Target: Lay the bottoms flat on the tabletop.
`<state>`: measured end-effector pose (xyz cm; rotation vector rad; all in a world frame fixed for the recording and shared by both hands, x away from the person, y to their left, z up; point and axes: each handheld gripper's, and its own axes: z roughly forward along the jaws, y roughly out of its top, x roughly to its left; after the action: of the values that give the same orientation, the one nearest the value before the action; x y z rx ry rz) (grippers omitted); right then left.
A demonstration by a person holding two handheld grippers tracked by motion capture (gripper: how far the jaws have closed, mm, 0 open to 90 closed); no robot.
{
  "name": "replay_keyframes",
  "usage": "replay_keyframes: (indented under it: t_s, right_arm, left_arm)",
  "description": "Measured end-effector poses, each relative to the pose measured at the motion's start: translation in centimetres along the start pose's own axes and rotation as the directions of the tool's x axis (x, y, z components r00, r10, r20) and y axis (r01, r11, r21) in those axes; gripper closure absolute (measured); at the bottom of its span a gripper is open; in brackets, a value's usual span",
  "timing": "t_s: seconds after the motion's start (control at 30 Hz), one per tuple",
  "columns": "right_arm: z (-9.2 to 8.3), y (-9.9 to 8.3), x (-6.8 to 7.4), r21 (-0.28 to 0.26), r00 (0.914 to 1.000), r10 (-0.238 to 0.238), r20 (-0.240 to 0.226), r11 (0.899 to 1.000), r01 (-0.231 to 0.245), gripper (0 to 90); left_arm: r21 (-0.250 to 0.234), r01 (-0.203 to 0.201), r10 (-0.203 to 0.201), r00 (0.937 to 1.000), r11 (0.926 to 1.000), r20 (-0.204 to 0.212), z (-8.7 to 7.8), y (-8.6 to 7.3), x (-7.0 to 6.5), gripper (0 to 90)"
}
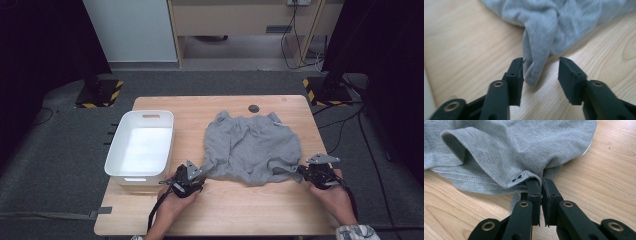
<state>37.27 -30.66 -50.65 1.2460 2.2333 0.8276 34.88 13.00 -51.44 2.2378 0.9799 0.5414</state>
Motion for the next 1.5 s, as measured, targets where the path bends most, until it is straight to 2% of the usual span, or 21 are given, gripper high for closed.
replay_keyframes:
  t_s: [0.13,0.2,0.33,0.4,0.43,0.47,0.5,0.67,0.77,0.87,0.93,1.1,1.17,1.2,1.3,1.43,1.5]
  right_arm:
    - [0.1,-0.1,-0.1,0.005,1.0,-0.002,-0.001,1.0,0.002,86.0]
    - [0.1,-0.1,-0.1,0.009,1.0,-0.007,-0.004,1.0,0.007,86.0]
    - [-0.1,0.0,-0.2,0.006,1.0,-0.009,-0.001,1.0,0.009,86.0]
    - [-0.4,0.0,-0.3,0.0,1.0,-0.002,0.004,1.0,0.002,86.0]
    - [-0.6,0.1,-0.5,-0.002,0.9999,-0.005,0.01,1.0,0.005,86.0]
    - [-0.8,0.1,-0.8,-0.004,0.9998,-0.008,0.017,1.0,0.008,86.2]
    - [-1.0,0.2,-1.1,-0.009,0.9996,-0.002,0.029,1.0,0.002,86.2]
    - [-2.8,0.6,-3.0,-0.031,0.998,0.016,0.062,0.999,-0.014,86.4]
    - [-3.5,0.4,-3.5,-0.035,0.9976,0.009,0.069,0.999,-0.006,86.4]
    - [-3.4,-0.3,-3.4,-0.021,0.9975,0.003,0.071,1.0,-0.002,86.4]
    - [-3.2,-0.6,-3.5,-0.01,0.9971,-0.002,0.077,1.0,0.002,86.4]
    - [-3.7,-1.6,-5.3,0.009,0.9919,0.019,0.126,1.0,-0.02,86.8]
    - [-3.9,-1.6,-5.7,0.012,0.9903,0.02,0.137,1.0,-0.022,86.9]
    - [-4.6,-1.5,-6.5,0.009,0.9868,0.027,0.16,1.0,-0.029,87.0]
    - [-5.6,-1.1,-7.4,-0.005,0.9836,0.037,0.177,0.999,-0.037,87.0]
    - [-6.5,-0.5,-8.1,-0.019,0.9808,0.039,0.191,0.999,-0.036,87.0]
    - [-6.6,-0.2,-8.3,-0.023,0.9809,0.038,0.191,0.999,-0.035,87.0]
  left_arm:
    - [0.001,0.006,-0.006,1.0,1.0,0.0,0.4,0.2,0.2,67.0]
    - [-0.005,0.003,-0.003,1.0,1.0,0.002,0.5,0.3,0.5,74.5]
    - [-0.045,0.011,-0.011,0.9999,0.9989,-0.005,-0.1,0.8,0.9,83.9]
    - [-0.076,0.023,-0.024,0.9996,0.9969,-0.014,-0.7,1.2,1.2,84.7]
    - [-0.076,0.023,-0.024,0.9996,0.9969,-0.014,-0.7,1.2,1.2,84.8]
    - [-0.105,0.047,-0.049,0.9987,0.9933,-0.017,-1.3,1.5,1.6,84.8]
    - [-0.115,0.058,-0.061,0.9979,0.9916,-0.019,-1.7,1.6,1.8,84.8]
    - [-0.134,0.089,-0.092,0.9956,0.9869,-0.017,-2.9,2.3,2.5,84.8]
    - [-0.118,0.084,-0.087,0.996,0.9894,-0.021,-2.8,2.4,2.6,84.8]
    - [-0.084,0.058,-0.061,0.9971,0.9948,-0.044,-2.4,2.3,2.3,84.8]
    - [-0.077,0.057,-0.06,0.9971,0.9954,-0.046,-2.4,2.3,2.4,84.8]
    - [-0.072,0.066,-0.07,0.9958,0.9952,-0.059,-2.6,2.3,2.9,84.9]
    - [-0.076,0.076,-0.081,0.9948,0.9942,-0.063,-2.8,2.5,3.2,84.9]
    - [-0.075,0.079,-0.083,0.9945,0.9941,-0.063,-2.9,2.5,3.3,85.1]
    - [-0.08,0.083,-0.089,0.9933,0.9933,-0.073,-3.2,2.9,3.5,85.3]
    - [-0.092,0.078,-0.086,0.9923,0.9927,-0.089,-3.9,3.4,3.9,85.3]
    - [-0.083,0.072,-0.08,0.992,0.994,-0.098,-3.9,3.8,4.2,85.3]
